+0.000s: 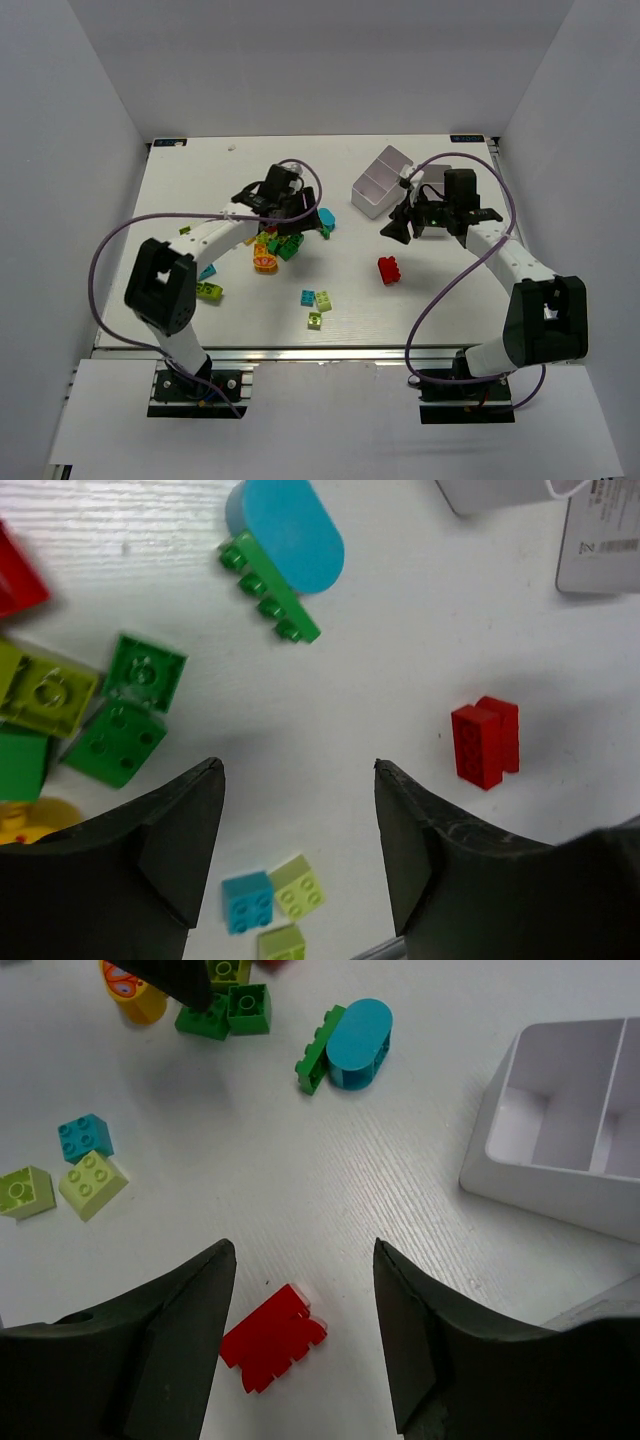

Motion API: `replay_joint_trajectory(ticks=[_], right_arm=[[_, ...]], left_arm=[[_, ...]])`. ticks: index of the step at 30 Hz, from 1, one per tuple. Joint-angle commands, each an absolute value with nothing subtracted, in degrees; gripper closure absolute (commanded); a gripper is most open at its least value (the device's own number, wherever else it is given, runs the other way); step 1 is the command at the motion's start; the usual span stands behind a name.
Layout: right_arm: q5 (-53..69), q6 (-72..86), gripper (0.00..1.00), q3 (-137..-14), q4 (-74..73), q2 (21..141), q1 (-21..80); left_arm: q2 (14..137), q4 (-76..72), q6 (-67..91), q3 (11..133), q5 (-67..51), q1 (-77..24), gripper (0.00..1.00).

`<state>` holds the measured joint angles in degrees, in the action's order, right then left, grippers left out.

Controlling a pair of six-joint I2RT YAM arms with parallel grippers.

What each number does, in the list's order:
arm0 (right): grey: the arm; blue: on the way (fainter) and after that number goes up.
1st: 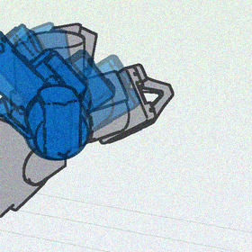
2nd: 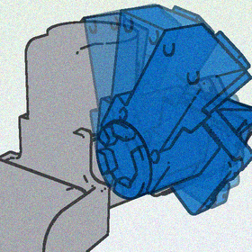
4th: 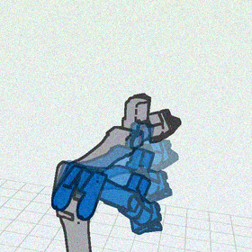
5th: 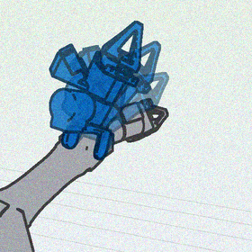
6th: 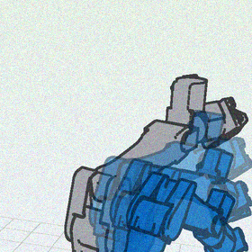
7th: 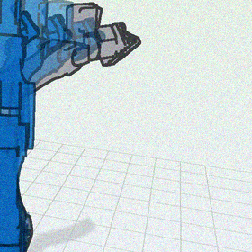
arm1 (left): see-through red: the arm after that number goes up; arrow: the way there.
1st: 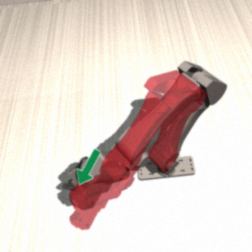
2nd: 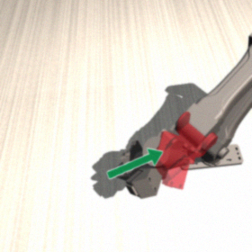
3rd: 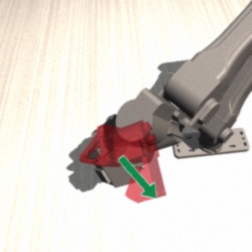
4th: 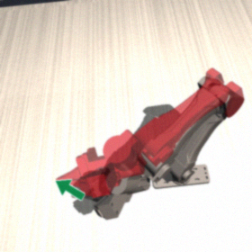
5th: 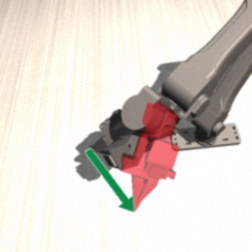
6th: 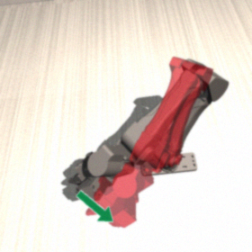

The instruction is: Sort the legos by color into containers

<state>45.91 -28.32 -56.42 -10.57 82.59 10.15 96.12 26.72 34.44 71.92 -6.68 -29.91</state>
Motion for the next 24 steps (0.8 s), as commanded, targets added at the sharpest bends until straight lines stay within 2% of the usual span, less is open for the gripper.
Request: replay_joint_trajectory(ticks=[1,9,24], right_arm=[[43.33,-25.4,0.37,-55.72,-7.21,80.25,10.02],[42.63,-25.58,0.36,-55.02,-6.94,79.72,9.84],[43.77,-25.66,0.35,-55.63,-7.12,79.98,9.05]], left_arm=[[101.75,30.14,36.38,79.0,-1.24,-33.74,0.29],[110.82,31.82,40.07,86.04,6.67,-38.75,0.29],[118.82,26.19,40.08,89.03,19.07,-40.52,0.33]])
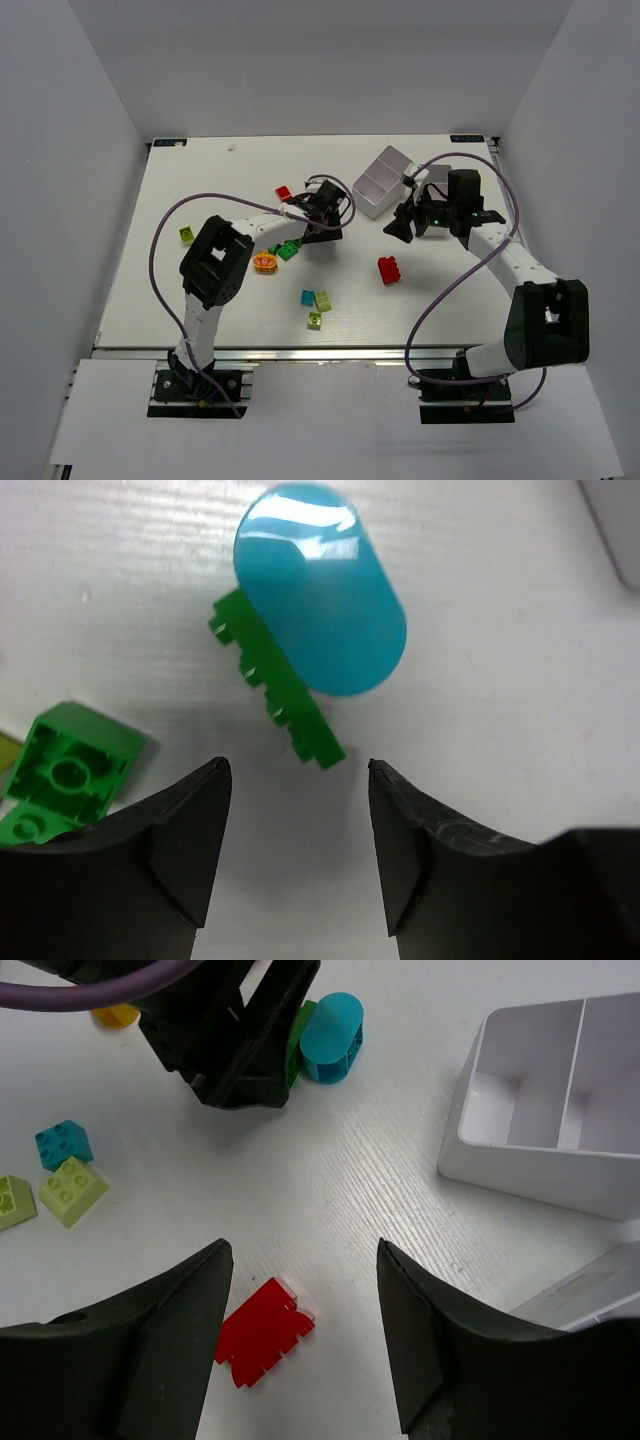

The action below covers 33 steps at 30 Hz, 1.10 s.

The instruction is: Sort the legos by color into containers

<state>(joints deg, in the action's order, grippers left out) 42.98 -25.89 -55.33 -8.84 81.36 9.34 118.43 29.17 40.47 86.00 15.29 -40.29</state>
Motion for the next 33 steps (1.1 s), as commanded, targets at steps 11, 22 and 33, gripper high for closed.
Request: replay_joint_trajectory(ticks=[11,22,33], right_arm=[[44.03,-25.66,0.35,-54.58,-6.86,78.84,8.53],[44.91,-26.28,0.35,-53.7,-7.65,78.93,8.52],[41.24,10.13,0.31,-56.07,-4.58,83.58,13.53]], left_arm=[[122.79,26.02,39.11,91.68,23.37,-40.61,0.52],[120.77,23.29,37.62,87.46,22.07,-40.61,0.83],[104.96,6.79,33.05,69.19,6.69,-40.6,0.92]])
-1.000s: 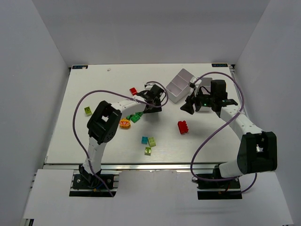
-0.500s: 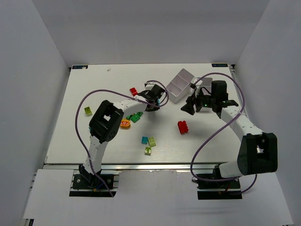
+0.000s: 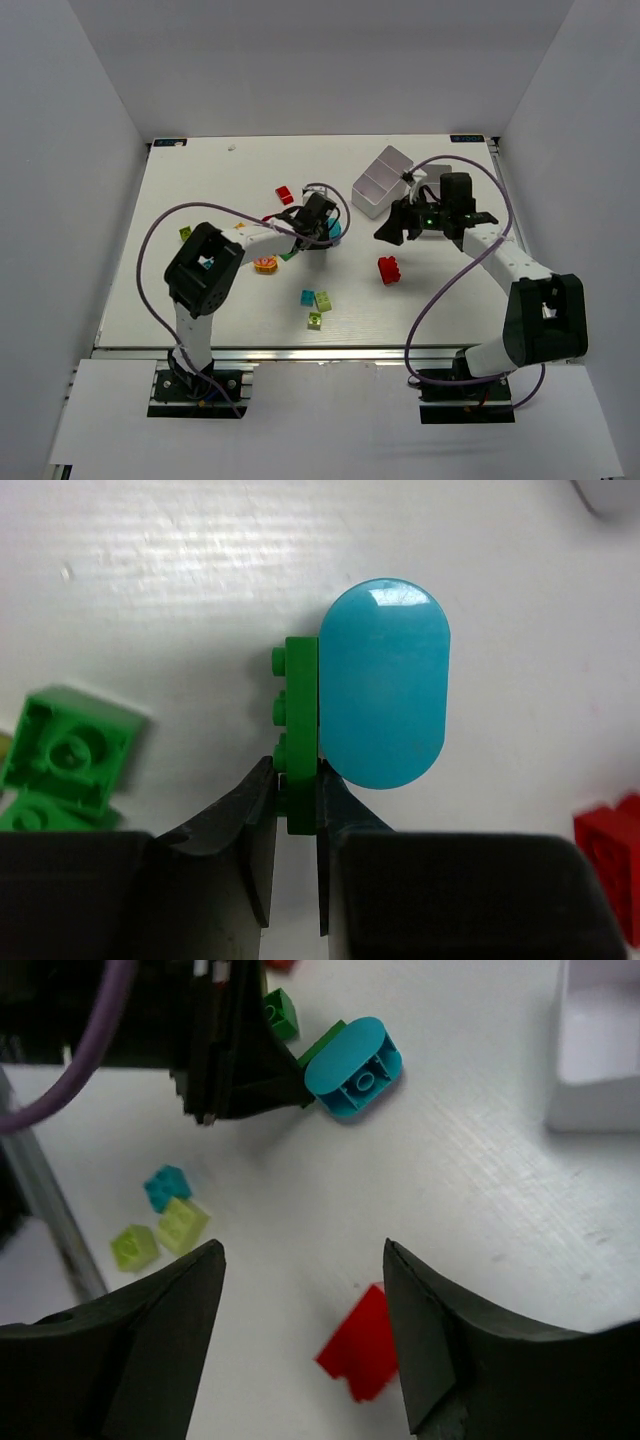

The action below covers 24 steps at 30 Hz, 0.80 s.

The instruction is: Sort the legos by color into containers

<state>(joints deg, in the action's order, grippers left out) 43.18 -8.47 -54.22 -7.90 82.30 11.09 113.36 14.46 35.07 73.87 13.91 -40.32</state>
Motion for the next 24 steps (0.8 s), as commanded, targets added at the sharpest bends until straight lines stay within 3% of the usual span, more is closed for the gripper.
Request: replay_joint_trajectory(ticks=[1,8,12,20,24], right_arm=[[39.83,13.24,0.28,-56.42,-4.14,84.28,14.23],[36.22,25.66,0.13,-61.17,-4.57,89.03,19.68],[34.9,27.68,0.11,-62.14,-2.9,90.96,21.35],[33.4,31.46,0.13,-62.84,-2.29,93.16,23.02],[32.34,31.9,0.2,-62.58,-2.55,93.69,23.55]], left_arm=[[103.46,5.38,32.87,67.43,4.5,-40.52,0.92],[92.39,-5.7,33.66,55.73,0.09,-41.39,0.94],[90.97,-6.94,34.54,53.27,0.09,-42.1,0.94],[89.83,-7.65,34.63,52.74,0.09,-42.89,0.94],[89.21,-8.43,34.63,52.47,0.09,-42.98,0.95]])
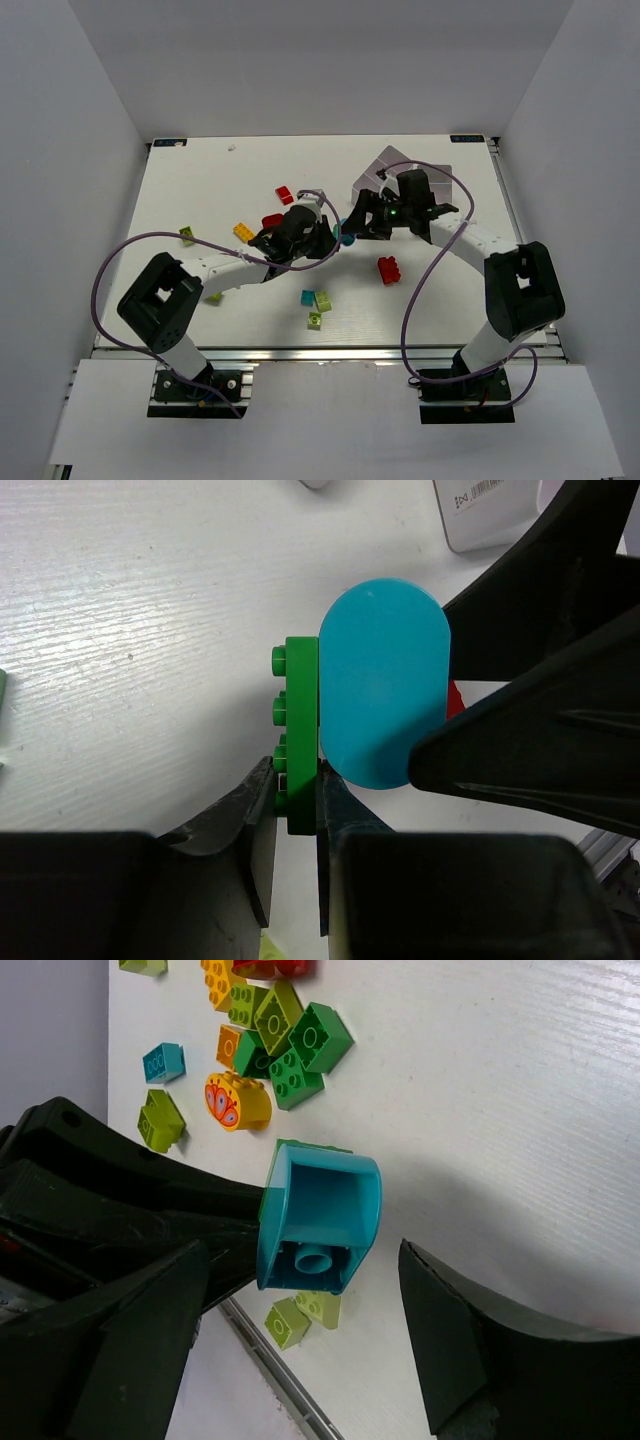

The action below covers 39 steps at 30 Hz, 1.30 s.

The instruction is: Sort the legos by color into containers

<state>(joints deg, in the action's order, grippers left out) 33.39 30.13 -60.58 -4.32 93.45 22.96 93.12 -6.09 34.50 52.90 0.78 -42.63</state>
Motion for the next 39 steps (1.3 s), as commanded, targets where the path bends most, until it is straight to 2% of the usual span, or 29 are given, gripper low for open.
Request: replay_joint_trajectory(ticks=[1,3,4,7,8,10,11,12,26,30,34,39], right_arm=[[32.43,32.6,0.21,-62.49,-2.46,94.04,23.64],[32.52,32.87,0.3,-62.4,-1.94,94.3,23.73],[32.52,32.87,0.38,-62.32,-1.32,94.31,23.73],[33.48,32.52,0.5,-62.31,-1.05,94.31,23.64],[33.83,32.43,0.6,-62.4,-0.97,94.39,23.73],[34.89,32.43,0.74,-62.14,-0.62,94.39,23.73],[35.5,32.34,0.9,-62.05,-0.62,94.31,23.64],[35.86,32.26,0.98,-62.05,-0.62,94.05,23.56],[43.6,25.41,1.0,-61.61,-1.84,89.3,19.16],[39.92,13.31,1.0,-65.38,-3.86,87.63,18.11],[36.83,-10.82,1.0,-70.22,-5.36,86.57,16.53],[34.11,-23.55,1.0,-73.47,-4.4,87.01,15.82]], left_arm=[[89.21,-8.61,34.72,52.38,0.09,-43.07,0.95],[89.03,-8.96,34.8,52.3,0.09,-43.07,0.95],[89.03,-8.96,34.98,52.21,0.09,-43.07,0.95],[88.77,-9.49,35.16,51.6,0.09,-43.24,0.95],[88.6,-9.93,35.24,51.42,0.09,-43.24,0.96],[88.42,-10.02,35.24,51.07,0.09,-43.24,0.96],[88.33,-9.58,35.24,51.06,0.44,-43.16,0.96],[88.33,-9.23,35.07,51.15,0.7,-43.15,0.96],[85.34,-4.48,33.75,50.54,5.89,-39.99,0.99],[83.76,-3.61,33.4,50.98,6.06,-39.02,0.99],[81.92,-2.03,33.31,51.5,5.98,-38.67,0.99],[78.75,-0.8,34.28,51.07,4.84,-38.5,0.99]])
